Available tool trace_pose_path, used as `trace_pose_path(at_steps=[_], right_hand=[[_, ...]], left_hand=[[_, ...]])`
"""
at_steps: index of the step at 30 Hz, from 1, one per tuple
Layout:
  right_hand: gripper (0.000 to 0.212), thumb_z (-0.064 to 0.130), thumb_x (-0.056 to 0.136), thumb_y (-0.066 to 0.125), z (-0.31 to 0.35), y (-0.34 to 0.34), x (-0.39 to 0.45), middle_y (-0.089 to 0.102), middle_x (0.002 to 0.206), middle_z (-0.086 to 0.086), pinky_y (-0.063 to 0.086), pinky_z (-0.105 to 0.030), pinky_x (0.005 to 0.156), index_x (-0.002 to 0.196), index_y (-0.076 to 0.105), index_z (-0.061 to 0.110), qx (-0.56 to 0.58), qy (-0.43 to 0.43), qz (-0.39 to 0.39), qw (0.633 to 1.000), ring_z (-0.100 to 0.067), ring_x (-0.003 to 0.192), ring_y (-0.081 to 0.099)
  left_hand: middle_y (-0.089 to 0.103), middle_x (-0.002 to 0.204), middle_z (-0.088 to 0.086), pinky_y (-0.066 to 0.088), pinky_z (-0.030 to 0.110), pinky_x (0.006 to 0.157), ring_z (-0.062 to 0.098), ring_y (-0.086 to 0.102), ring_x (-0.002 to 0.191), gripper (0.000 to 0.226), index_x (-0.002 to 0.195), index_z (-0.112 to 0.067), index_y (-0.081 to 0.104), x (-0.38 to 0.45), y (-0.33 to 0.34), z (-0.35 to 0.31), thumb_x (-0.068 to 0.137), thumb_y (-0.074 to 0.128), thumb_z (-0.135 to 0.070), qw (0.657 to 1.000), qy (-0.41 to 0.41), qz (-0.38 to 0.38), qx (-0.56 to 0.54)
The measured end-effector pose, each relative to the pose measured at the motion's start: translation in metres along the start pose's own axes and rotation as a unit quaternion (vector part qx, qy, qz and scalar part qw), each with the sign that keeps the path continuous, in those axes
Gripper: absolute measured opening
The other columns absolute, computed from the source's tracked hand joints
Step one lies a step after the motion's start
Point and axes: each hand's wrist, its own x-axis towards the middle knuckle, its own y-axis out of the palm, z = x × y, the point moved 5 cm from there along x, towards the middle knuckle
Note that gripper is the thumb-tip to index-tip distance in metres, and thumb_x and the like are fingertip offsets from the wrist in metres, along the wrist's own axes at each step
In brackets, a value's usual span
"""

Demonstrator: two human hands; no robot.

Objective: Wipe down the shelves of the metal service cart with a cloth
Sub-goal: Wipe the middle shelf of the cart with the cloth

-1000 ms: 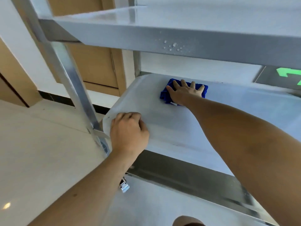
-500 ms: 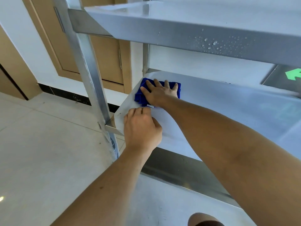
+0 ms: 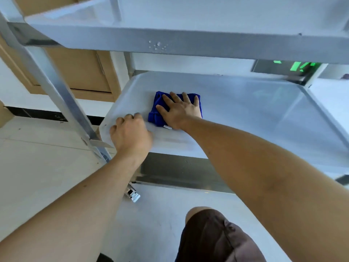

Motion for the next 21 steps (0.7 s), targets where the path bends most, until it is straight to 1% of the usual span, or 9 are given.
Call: trace_pose_path(at_steps=[2,6,9,12,14,16,18,21], right_hand=[[0.071,0.07,0.091,0.01,-0.028,-0.005,-0.012,0.013,0.166,0.009,0.003,-0.064,0.116,0.156,0.013,0.041,-0.002,0.024,0.0,1.0,-0.032,0.151,0.006],[0.071,0.07,0.09,0.011,-0.089,-0.015,-0.04,0.012,0.166,0.011,0.005,-0.063,0.116,0.156,0.012,0.042,-0.009,0.073,-0.001,0.997,-0.031,0.151,0.007],[0.07,0.071,0.091,0.009,-0.145,-0.024,-0.067,0.011,0.166,0.012,0.004,-0.062,0.117,0.156,0.01,0.043,-0.012,0.123,-0.003,0.992,-0.029,0.152,0.005],[0.07,0.071,0.091,0.009,-0.208,-0.037,-0.098,0.011,0.166,0.013,0.005,-0.06,0.116,0.155,0.012,0.044,-0.016,0.182,-0.006,0.983,-0.028,0.151,0.006],[0.07,0.071,0.091,0.009,-0.246,-0.044,-0.121,0.011,0.166,0.014,0.005,-0.06,0.116,0.155,0.012,0.044,-0.018,0.221,-0.005,0.975,-0.028,0.151,0.006],[0.071,0.071,0.09,0.007,-0.276,-0.049,-0.144,0.011,0.166,0.013,0.006,-0.061,0.115,0.155,0.012,0.043,-0.029,0.25,-0.004,0.968,-0.028,0.151,0.007],[0.072,0.071,0.089,0.006,-0.299,-0.053,-0.165,0.012,0.166,0.013,0.005,-0.062,0.115,0.155,0.013,0.043,-0.037,0.275,-0.004,0.961,-0.028,0.151,0.009],[0.072,0.072,0.089,0.005,-0.316,-0.059,-0.189,0.012,0.166,0.013,0.003,-0.063,0.115,0.155,0.013,0.044,-0.03,0.304,-0.008,0.952,-0.028,0.152,0.006]], left_hand=[[0.066,0.098,0.011,0.045,0.042,0.078,0.033,0.056,0.098,0.021,0.105,-0.012,0.065,-0.002,-0.002,-0.021,0.087,0.056,-0.019,0.999,0.034,0.006,-0.004],[0.069,0.097,0.007,0.045,0.039,0.076,0.03,0.057,0.094,0.023,0.1,-0.014,0.065,-0.022,-0.004,-0.105,0.093,0.05,-0.03,0.984,0.169,0.015,-0.052],[0.067,0.097,0.006,0.045,0.039,0.075,0.029,0.058,0.093,0.024,0.099,-0.015,0.063,-0.042,-0.003,-0.162,0.092,0.048,-0.033,0.973,0.218,0.013,-0.076],[0.065,0.095,0.003,0.046,0.038,0.075,0.028,0.056,0.092,0.019,0.093,-0.018,0.057,-0.068,0.0,-0.208,0.091,0.046,-0.033,0.95,0.285,0.028,-0.122],[0.064,0.094,0.002,0.046,0.039,0.077,0.028,0.056,0.093,0.023,0.092,-0.019,0.059,-0.088,0.004,-0.237,0.091,0.043,-0.034,0.93,0.337,0.054,-0.138],[0.064,0.096,0.002,0.044,0.039,0.081,0.028,0.056,0.097,0.031,0.093,-0.019,0.062,-0.099,0.009,-0.252,0.092,0.041,-0.04,0.927,0.345,0.059,-0.138],[0.064,0.103,0.002,0.042,0.041,0.085,0.028,0.055,0.1,0.039,0.098,-0.019,0.064,-0.101,0.014,-0.256,0.092,0.038,-0.048,0.934,0.331,0.038,-0.133],[0.064,0.105,0.007,0.041,0.042,0.082,0.032,0.055,0.098,0.041,0.099,-0.017,0.064,-0.104,0.018,-0.255,0.092,0.036,-0.047,0.933,0.337,-0.007,-0.125]])
